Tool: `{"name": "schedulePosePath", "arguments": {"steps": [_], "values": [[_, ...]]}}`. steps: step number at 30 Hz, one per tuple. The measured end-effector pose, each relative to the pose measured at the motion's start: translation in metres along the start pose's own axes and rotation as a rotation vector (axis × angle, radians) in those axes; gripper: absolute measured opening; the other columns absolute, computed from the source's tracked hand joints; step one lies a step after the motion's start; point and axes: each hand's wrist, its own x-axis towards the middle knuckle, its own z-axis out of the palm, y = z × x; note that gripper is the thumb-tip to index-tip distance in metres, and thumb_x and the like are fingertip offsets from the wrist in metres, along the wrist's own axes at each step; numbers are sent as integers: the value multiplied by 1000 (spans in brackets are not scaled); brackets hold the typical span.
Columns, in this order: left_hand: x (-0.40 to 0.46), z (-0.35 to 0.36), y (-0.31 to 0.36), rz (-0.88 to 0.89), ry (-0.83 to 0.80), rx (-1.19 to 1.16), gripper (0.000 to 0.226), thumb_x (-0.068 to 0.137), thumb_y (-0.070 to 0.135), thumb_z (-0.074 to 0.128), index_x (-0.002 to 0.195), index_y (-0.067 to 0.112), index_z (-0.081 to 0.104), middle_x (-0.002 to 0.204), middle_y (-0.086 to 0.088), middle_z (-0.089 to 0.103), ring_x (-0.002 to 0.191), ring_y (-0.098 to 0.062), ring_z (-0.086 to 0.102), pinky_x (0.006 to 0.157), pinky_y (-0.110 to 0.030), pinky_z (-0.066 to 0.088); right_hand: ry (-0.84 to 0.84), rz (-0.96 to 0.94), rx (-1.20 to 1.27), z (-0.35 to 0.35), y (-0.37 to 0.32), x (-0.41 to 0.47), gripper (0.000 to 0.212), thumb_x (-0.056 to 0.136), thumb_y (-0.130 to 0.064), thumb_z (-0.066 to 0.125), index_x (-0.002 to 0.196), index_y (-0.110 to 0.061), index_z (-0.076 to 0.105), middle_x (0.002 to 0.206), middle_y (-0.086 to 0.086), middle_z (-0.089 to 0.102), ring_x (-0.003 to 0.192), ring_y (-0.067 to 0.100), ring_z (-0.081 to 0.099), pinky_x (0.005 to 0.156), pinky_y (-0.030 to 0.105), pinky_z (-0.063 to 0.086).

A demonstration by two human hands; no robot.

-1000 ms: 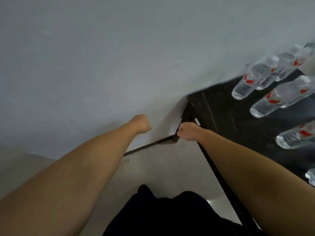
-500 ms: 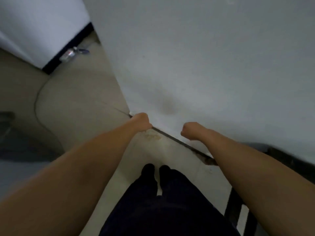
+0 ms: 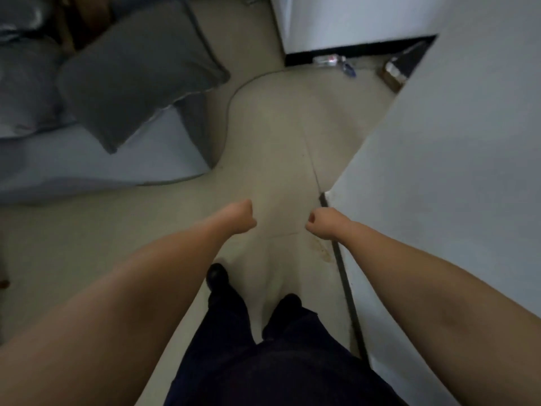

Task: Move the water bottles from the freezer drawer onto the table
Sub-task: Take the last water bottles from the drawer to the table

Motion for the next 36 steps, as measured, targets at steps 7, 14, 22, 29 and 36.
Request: {"name": "schedulePosePath", "arguments": {"steps": [7, 14, 22, 29, 36], "values": [[-33, -24, -137, -238, 122, -169, 31, 90, 15, 55, 118, 2, 55, 122, -18, 58, 112, -33, 56, 88, -32, 47, -36, -185, -153, 5, -134, 31, 35, 97, -25, 45, 119, -1, 58, 123, 19, 60, 112, 33, 57, 82, 31, 42], [-59, -60, -278, -316, 181, -222, 29, 89, 18, 56, 115, 5, 58, 120, -16, 60, 109, -33, 58, 86, -33, 47, -46, -277, -301, 34, -288, 51, 36, 96, -24, 45, 118, 0, 60, 123, 21, 61, 111, 33, 59, 83, 31, 46], [-115, -86, -452, -510, 230, -317, 11, 82, 12, 53, 76, 3, 58, 96, -23, 66, 93, -35, 64, 68, -31, 46, -23, -484, -452, 71, -479, 60, 27, 93, -24, 45, 91, -4, 61, 99, 17, 63, 89, 30, 59, 71, 29, 43], [-148, -68, -539, -661, 276, -482, 21, 84, 10, 51, 100, 0, 62, 108, -22, 64, 101, -35, 62, 79, -34, 50, -42, -605, -516, 103, -584, 69, 43, 99, -28, 41, 136, -7, 44, 130, 19, 55, 116, 36, 55, 92, 38, 47], [-170, -85, -636, -791, 382, -621, 23, 88, 15, 53, 108, 5, 59, 111, -16, 61, 102, -31, 59, 80, -34, 48, -70, -778, -669, 134, -722, 87, 35, 96, -26, 45, 123, -6, 53, 119, 18, 61, 110, 36, 59, 91, 37, 48]]}}
